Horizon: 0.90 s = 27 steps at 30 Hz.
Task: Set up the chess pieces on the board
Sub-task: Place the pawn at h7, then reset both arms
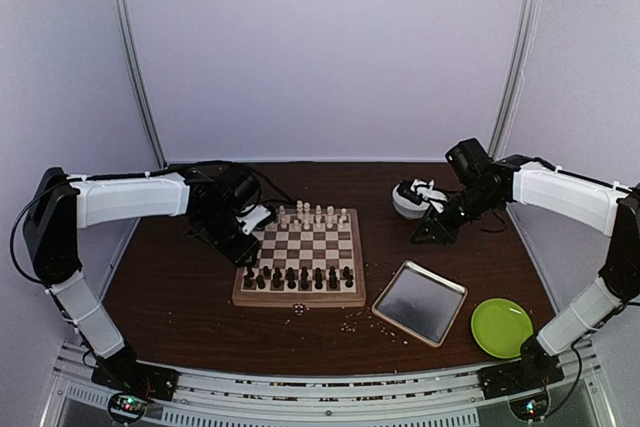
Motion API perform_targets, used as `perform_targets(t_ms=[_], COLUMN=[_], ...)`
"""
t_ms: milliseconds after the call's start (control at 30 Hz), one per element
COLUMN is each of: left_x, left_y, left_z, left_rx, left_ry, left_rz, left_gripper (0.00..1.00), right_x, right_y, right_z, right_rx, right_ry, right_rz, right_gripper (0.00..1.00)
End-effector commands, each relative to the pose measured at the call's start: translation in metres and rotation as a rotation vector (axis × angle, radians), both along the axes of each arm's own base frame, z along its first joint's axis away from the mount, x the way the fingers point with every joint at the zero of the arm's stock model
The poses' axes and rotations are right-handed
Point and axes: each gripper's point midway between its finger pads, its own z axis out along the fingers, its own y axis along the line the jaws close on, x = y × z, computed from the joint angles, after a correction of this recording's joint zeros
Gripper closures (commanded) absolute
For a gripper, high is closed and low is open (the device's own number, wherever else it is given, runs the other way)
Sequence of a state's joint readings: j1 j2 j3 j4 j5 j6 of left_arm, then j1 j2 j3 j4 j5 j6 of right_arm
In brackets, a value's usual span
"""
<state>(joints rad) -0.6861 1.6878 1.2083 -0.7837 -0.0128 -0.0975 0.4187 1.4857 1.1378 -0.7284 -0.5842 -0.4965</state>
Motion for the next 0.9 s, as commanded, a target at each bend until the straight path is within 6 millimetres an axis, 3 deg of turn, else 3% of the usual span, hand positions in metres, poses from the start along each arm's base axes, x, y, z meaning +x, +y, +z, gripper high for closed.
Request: perform_targets(t_ms=[0,200,367,467,533,567,667,867], left_x=[0.022,0.048,0.069,0.072,0.072,0.073,0.072,0.068], left_y=[0.002,0.017,0.039,0.052,0.067,0.076,0.097,0.127], left_z=[0.070,0.141,0.207,0.235,0.249,0.255,0.258,0.246], left_rx=[-0.024,-0.030,-0.058,-0.104,-0.113,-0.114,-0.139,-0.193], left_ry=[-0.164,-0.345,-0.551,-0.660,-0.746,-0.795,-0.895,-1.003], left_rz=[-0.008,0.028,0.128,0.185,0.249,0.289,0.390,0.560], left_gripper=[0.61,0.56,0.46,0.42,0.30,0.20,0.03,0.02], right_x=[0.008,0.024,0.043,0.054,0.055,0.054,0.041,0.037], right_y=[-0.005,-0.025,-0.063,-0.093,-0.113,-0.124,-0.146,-0.168], right_z=[0.048,0.107,0.161,0.201,0.227,0.236,0.251,0.234], right_rx=[0.033,0.015,-0.039,-0.008,0.045,0.072,0.123,0.190], right_ry=[-0.111,-0.280,-0.458,-0.566,-0.643,-0.679,-0.774,-0.751], right_rz=[-0.037,-0.132,-0.302,-0.491,-0.618,-0.689,-0.813,-0.966], right_gripper=[0.73,0.73,0.68,0.44,0.16,0.02,0.01,0.01])
